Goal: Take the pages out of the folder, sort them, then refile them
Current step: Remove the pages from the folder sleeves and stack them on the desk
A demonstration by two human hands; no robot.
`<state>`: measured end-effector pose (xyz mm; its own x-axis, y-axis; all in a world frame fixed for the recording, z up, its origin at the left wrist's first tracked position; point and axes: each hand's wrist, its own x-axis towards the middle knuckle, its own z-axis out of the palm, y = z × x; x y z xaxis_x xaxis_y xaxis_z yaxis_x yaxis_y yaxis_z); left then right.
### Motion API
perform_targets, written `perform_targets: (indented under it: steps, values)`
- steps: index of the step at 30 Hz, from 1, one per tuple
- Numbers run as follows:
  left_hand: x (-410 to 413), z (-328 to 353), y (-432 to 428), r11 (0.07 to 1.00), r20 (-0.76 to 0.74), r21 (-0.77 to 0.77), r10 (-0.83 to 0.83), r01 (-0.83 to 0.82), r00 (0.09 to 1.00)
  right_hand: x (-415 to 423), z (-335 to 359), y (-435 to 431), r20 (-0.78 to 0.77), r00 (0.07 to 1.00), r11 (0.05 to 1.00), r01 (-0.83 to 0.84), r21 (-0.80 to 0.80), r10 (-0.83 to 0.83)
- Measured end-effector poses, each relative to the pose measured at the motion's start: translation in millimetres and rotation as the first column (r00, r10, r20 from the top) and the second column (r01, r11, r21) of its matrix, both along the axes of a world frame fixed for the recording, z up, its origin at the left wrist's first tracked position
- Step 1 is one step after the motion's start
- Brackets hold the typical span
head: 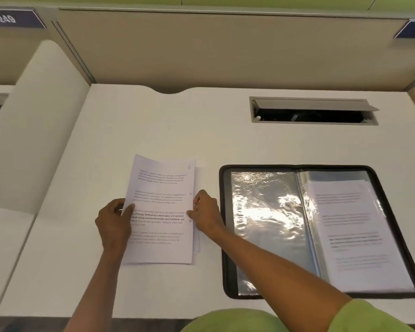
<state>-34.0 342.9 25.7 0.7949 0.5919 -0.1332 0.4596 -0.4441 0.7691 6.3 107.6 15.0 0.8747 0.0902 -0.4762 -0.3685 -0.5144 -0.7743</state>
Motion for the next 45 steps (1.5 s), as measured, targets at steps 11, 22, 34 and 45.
perform_targets:
  steps: [11,22,34,45]
  values:
    - [17,-34,-1,0.997,-0.026,0.074,0.002,0.000,1.000,17,-16,3,0.103,0.995,0.991,0.011,-0.135,0.003]
    - [-1,-66,-35,0.757,-0.167,0.418,-0.479,0.502,0.862,-25,-51,8,0.323,0.618,0.602,-0.316,-0.733,0.717]
    - [1,-61,-65,0.742,-0.198,0.470,-0.440,0.478,0.876,-36,-17,-53,0.374,0.723,0.756,-0.309,-0.577,0.581]
    - [-23,-36,-356,0.356,-0.085,0.380,-0.905,0.854,0.416,-135,-28,-285,0.345,0.939,0.804,0.208,-0.557,-0.004]
